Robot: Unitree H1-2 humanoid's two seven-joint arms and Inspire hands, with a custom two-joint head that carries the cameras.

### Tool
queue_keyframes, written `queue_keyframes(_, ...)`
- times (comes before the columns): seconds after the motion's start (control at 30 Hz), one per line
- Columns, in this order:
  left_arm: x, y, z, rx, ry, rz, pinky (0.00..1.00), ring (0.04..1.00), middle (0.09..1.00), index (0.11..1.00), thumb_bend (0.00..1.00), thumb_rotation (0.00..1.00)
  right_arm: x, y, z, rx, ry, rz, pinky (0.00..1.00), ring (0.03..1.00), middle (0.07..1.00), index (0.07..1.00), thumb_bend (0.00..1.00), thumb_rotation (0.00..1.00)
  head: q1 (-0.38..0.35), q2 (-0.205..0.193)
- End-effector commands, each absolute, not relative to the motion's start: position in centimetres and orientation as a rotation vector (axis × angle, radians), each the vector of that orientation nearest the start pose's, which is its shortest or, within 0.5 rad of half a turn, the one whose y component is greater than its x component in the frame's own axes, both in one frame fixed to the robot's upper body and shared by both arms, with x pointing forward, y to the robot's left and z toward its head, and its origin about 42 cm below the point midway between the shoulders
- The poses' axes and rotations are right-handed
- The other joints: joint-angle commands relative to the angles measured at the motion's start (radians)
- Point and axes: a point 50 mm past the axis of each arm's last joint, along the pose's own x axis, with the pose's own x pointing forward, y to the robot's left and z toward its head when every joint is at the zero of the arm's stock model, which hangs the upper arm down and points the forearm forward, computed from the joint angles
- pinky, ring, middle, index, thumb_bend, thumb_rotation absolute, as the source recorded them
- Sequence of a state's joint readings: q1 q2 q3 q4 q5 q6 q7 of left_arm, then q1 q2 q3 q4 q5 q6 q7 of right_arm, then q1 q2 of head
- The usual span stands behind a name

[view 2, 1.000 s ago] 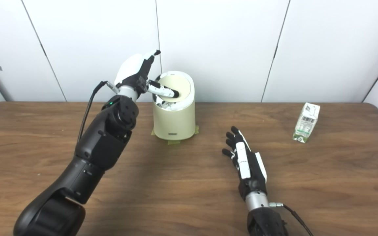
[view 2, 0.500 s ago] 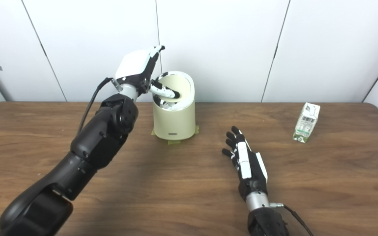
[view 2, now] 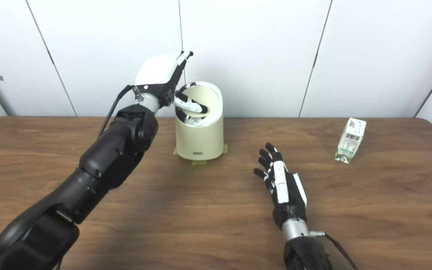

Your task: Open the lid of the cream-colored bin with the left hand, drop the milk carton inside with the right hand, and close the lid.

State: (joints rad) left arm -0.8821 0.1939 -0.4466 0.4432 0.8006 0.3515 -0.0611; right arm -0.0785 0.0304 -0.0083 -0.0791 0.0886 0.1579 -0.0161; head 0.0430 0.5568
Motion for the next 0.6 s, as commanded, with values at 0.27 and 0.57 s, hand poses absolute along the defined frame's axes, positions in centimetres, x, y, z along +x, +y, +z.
queue_keyframes(0.27,47.2,14.6,34.0,0.697,-0.364,0.115,0.57,0.706,0.791,0.809,0.51,0.49,32.3,-20.4,14.8,0.139,-0.102,0.023,0.88,0.94,0.93,0.945,0.61,1.0,0.017,0.001)
queue_keyframes(0.57,42.4,17.7,31.1,0.417,-0.35,0.082,0.64,0.748,0.795,0.81,0.34,0.82,32.4,-21.8,15.8,0.105,-0.102,0.016,0.8,0.914,0.925,0.909,0.61,0.83,0.025,0.003)
